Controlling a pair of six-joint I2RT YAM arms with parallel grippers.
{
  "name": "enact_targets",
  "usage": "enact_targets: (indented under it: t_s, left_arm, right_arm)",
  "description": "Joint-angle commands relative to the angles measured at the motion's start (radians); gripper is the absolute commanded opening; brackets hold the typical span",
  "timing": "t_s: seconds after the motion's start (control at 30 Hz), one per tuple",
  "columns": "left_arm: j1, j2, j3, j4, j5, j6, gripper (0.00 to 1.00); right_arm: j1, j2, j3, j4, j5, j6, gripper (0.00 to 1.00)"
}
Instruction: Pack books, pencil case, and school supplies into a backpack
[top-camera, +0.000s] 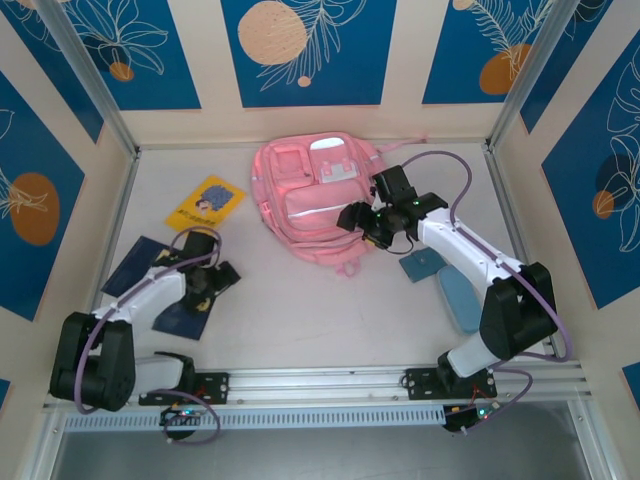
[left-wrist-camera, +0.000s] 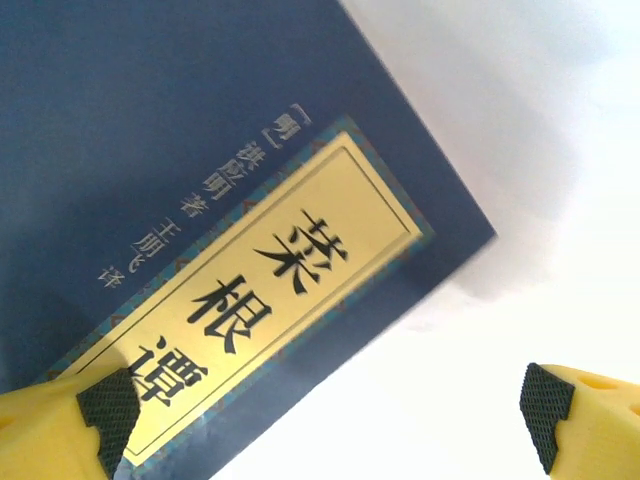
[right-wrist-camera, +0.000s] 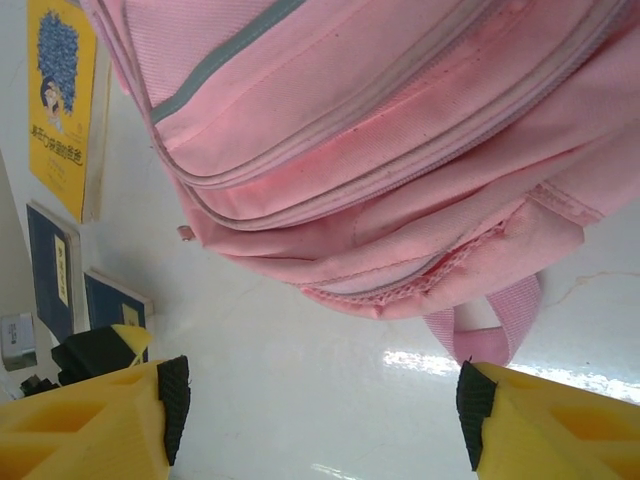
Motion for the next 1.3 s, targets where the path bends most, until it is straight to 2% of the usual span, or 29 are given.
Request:
enact_targets:
  t_s: [0.0, 0.23, 0.33, 0.4, 0.5, 0.6, 0.67, 0.8, 0.87, 1.0, 1.1, 1.27]
  left_arm:
    - [-0.125, 0.041, 0.006, 0.128, 0.158, -0.17, 1.0]
    - [-0.314, 0.179, 0.1, 0.244, 0.184, -0.272, 1.0]
    - [-0.339, 0.222, 0.159, 0.253, 0.257, -0.259, 1.0]
    - [-0.335, 0.208, 0.195, 0.196, 0.249, -0.224, 1.0]
    - [-0.296, 0.175, 0.267, 0.047, 0.23, -0.122, 1.0]
    - [-0.229, 0.141, 0.32, -0.073, 0.25, 0.009, 1.0]
    - [-0.17, 0.117, 0.334, -0.152, 0.222, 0.082, 1.0]
    - [-0.023, 0.105, 0.315, -0.218, 0.213, 0.235, 1.0]
    - [0.021, 0.134, 0.318, -0.247, 0.185, 0.312, 0.99]
    - [0.037, 0.214, 0.336, -0.262, 0.136, 0.407, 0.94]
    - [0.038, 0.26, 0.327, -0.229, 0.16, 0.398, 0.86]
    - [0.034, 0.3, 0.302, -0.206, 0.15, 0.392, 0.79]
  right_arm:
    - [0.007, -0.04, -0.039, 0.002, 0.0, 0.022, 0.73]
    - [0.008, -0.107, -0.111, 0.006, 0.003, 0.014, 0.72]
    - [0.009, -0.147, -0.152, 0.005, 0.001, -0.001, 0.71]
    - [0.022, -0.163, -0.178, 0.01, 0.008, -0.012, 0.68]
    - [0.074, -0.171, -0.196, 0.009, 0.045, -0.017, 0.64]
    - [0.176, -0.155, -0.193, 0.012, 0.114, -0.005, 0.64]
    - [0.245, -0.119, -0.176, 0.012, 0.153, 0.016, 0.64]
    - [0.366, -0.022, -0.12, -0.001, 0.223, 0.067, 0.64]
    - [0.396, 0.01, -0.107, 0.005, 0.232, 0.091, 0.64]
    - [0.435, 0.045, -0.097, 0.01, 0.226, 0.12, 0.64]
    - [0.44, 0.043, -0.103, 0.007, 0.209, 0.125, 0.61]
    - [0.44, 0.029, -0.097, -0.042, 0.24, 0.13, 0.61]
